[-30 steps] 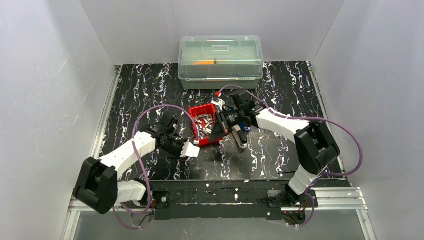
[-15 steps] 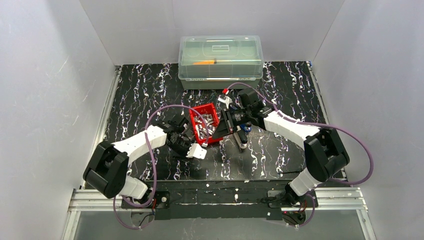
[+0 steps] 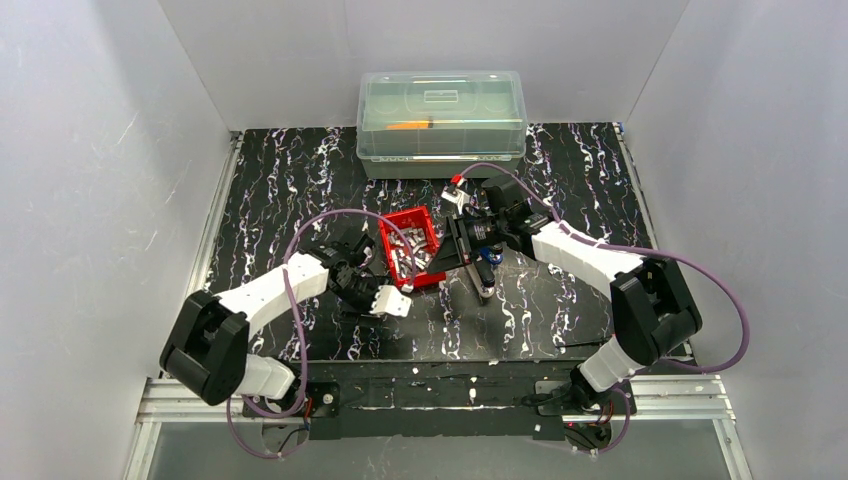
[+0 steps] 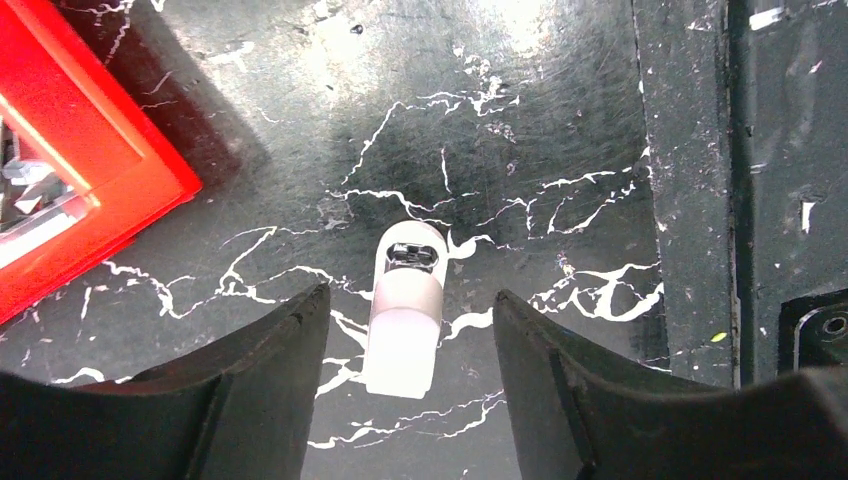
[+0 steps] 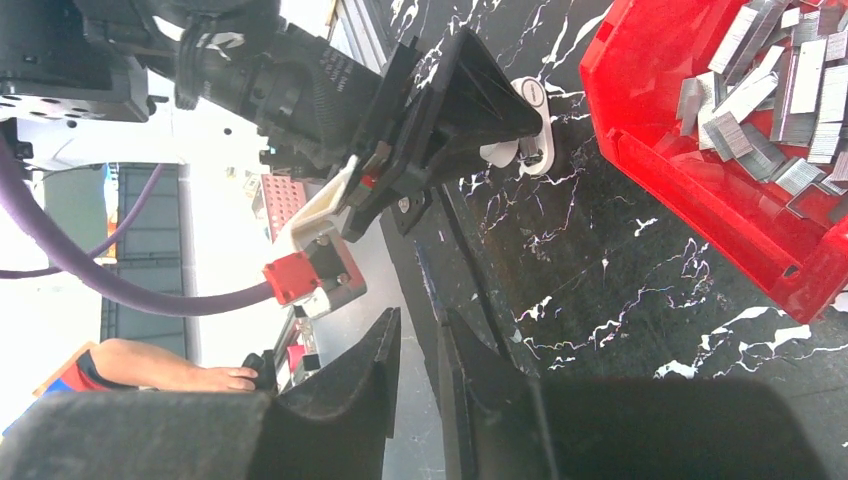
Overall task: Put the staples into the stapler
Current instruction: Place the stapler at the center of the board.
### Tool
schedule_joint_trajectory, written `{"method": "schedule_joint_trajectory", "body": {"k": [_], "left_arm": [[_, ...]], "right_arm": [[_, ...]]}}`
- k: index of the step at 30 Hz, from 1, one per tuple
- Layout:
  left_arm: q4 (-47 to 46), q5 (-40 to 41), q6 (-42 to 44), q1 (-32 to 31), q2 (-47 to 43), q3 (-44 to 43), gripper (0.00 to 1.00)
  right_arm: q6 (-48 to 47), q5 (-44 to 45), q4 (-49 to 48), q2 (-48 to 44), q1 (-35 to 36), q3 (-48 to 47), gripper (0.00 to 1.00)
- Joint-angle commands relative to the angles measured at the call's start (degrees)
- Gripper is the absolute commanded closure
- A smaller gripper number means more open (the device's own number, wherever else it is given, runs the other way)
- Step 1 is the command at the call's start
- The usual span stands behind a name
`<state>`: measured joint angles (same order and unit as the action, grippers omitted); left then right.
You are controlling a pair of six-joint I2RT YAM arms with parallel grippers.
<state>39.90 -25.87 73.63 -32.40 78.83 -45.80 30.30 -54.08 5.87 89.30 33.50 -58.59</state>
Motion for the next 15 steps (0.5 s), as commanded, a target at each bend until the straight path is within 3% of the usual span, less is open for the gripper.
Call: {"method": "schedule_joint_trajectory", "body": {"k": [1,3,4,5,11,15], "left_arm": [[2.4,-1.5,-2.1,-0.3,-3.6,-1.9,0.39],[2.5,-1.6,-3.3,-0.3,-4.3,-2.5,0.27],[2.5,-1.6,-3.9,-0.3,-4.7,-2.9,0.06],[2.6,-1.6,-4.4,-0.3,-5.2,-3.3,0.02],[4.7,-2.8,-8.6,-0.3,-9.2,-6.4,0.02],[7.1,-3.6,-11.8,-0.3,-13.0,-8.8,0.02]], "right_arm": [[-0.1,0.7,-0.9,-2.5,-0.2,-0.4,0.7],[-1.4,1.7,0.7,-2.7,-0.3,-0.9,0.66],[-2.2,2.7,1.7,-2.8,-0.4,-1.2,0.63],[-3.0,3.7,2.8,-3.0,-0.6,-1.5,0.6],[-12.8,19.7,18.5,-3.3,-1.5,-6.9,0.46],[-14.3,33.4,22.7,-5.7,-1.5,-6.1,0.42]]}}
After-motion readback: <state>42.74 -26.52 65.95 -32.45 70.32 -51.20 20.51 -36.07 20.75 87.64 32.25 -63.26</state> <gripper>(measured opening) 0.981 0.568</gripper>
